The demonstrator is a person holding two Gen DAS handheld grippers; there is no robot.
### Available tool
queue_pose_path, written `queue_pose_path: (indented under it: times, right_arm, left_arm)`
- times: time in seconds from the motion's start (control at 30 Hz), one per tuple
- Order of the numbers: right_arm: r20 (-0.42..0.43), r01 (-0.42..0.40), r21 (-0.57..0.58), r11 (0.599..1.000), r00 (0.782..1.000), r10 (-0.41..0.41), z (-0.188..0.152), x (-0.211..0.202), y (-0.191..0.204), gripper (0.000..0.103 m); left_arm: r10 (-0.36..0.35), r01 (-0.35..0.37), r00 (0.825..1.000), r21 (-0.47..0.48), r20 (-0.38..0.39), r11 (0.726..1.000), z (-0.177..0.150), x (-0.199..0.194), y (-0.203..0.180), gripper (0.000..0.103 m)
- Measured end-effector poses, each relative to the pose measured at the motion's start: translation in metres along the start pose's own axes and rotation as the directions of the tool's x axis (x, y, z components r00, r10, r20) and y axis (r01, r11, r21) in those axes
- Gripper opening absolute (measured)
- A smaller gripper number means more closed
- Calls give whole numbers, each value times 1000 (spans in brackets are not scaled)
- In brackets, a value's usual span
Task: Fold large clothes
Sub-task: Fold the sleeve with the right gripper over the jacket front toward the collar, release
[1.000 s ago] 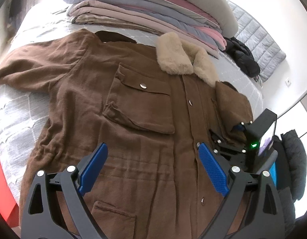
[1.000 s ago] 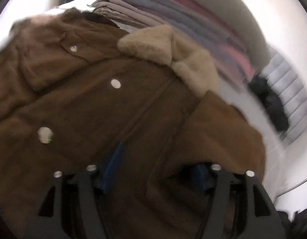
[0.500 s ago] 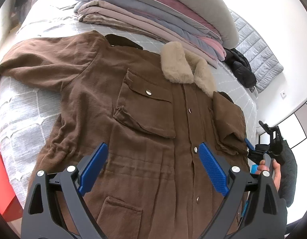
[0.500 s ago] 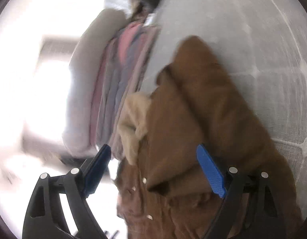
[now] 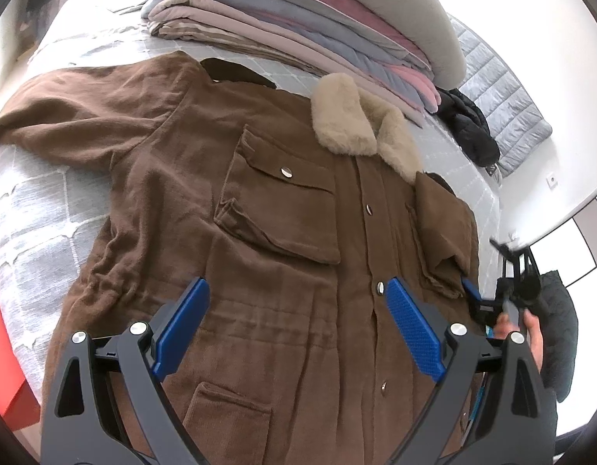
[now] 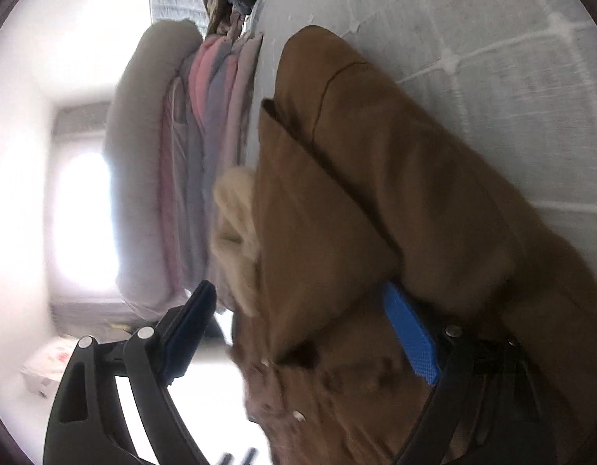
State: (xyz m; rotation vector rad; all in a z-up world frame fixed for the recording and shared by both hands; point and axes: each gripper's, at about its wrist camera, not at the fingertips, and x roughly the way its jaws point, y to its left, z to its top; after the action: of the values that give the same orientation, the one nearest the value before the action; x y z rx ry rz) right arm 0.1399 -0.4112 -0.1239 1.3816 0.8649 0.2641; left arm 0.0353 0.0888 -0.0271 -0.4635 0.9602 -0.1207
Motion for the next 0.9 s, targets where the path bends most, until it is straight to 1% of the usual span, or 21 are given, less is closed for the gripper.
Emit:
queue_pose_path:
  times: [0.07, 0.13, 0.17, 0.2, 0.23, 0.3, 0.33, 0.37, 0.43, 0.5, 0.53, 0.6, 0.63, 0.7, 0.73, 0.8, 0.87, 0.9]
  right_arm:
    - [26, -15, 9, 1000, 1000, 15, 9, 2, -1, 85]
    - [51, 1, -1, 1000, 999, -1, 15, 8, 1, 85]
    - [66, 19, -29, 999, 998, -17, 13, 8, 5, 84]
    - [79, 56, -66, 996, 996, -50, 11, 8, 8, 68]
    - [80, 86, -92, 992, 994, -79, 10, 8, 9, 41]
    - [77, 123, -109, 986, 990, -115, 10, 10, 6, 22]
    - [80, 132, -119, 984, 989, -123, 10, 10, 6, 17]
    - [88, 139, -134, 981, 988, -128, 9, 9, 10, 16]
    - [123, 165, -203, 965, 982, -142, 2, 2, 27, 14]
    - [191, 210, -287, 935, 969, -159, -10, -7, 58, 14]
    - [210, 214, -317, 924, 966, -152, -16, -9, 69, 14]
    - [248, 240, -412, 879, 958, -145, -32, -7, 98, 14]
    - [253, 245, -447, 860, 957, -141, -38, -3, 108, 14]
    - [246, 249, -526, 813, 960, -135, -56, 14, 131, 14]
    - [235, 246, -575, 780, 963, -130, -70, 26, 145, 14]
    - [203, 237, -677, 697, 970, -133, -104, 58, 172, 14]
    - [150, 208, -751, 626, 978, -146, -138, 90, 188, 14]
    - [129, 198, -774, 602, 979, -156, -152, 100, 191, 14]
  left_arm:
    - [5, -5, 1000, -1, 0, 1000, 0, 0, 1, 89]
    - [7, -7, 1000, -11, 0, 1000, 1, 1, 3, 89]
    - [5, -5, 1000, -17, 0, 1000, 1, 0, 5, 89]
    - [3, -3, 1000, -19, -1, 1000, 2, 0, 5, 89]
    - [1, -1, 1000, -21, -1, 1000, 1, -1, 6, 89]
    - [-3, 3, 1000, -23, 2, 1000, 1, -3, 7, 89]
    - [-6, 6, 1000, -23, 3, 1000, 1, -4, 8, 89]
    - [-8, 8, 1000, -24, 5, 1000, 2, -5, 9, 89]
    - [-6, 7, 1000, -27, 11, 1000, 3, -8, 11, 89]
    - [-5, 6, 1000, -43, 18, 999, 5, -11, 17, 89]
    - [-6, 7, 1000, -51, 20, 999, 5, -12, 18, 89]
    - [-10, 12, 1000, -67, 27, 998, 7, -16, 23, 89]
    - [-11, 13, 999, -71, 31, 997, 8, -18, 24, 89]
    - [-15, 18, 999, -75, 40, 997, 9, -22, 27, 89]
    - [-16, 19, 999, -76, 44, 997, 9, -24, 29, 89]
    - [-16, 20, 999, -83, 51, 996, 9, -28, 33, 89]
    - [-19, 25, 998, -96, 55, 995, 10, -32, 38, 89]
    - [-21, 26, 998, -102, 59, 994, 11, -34, 41, 89]
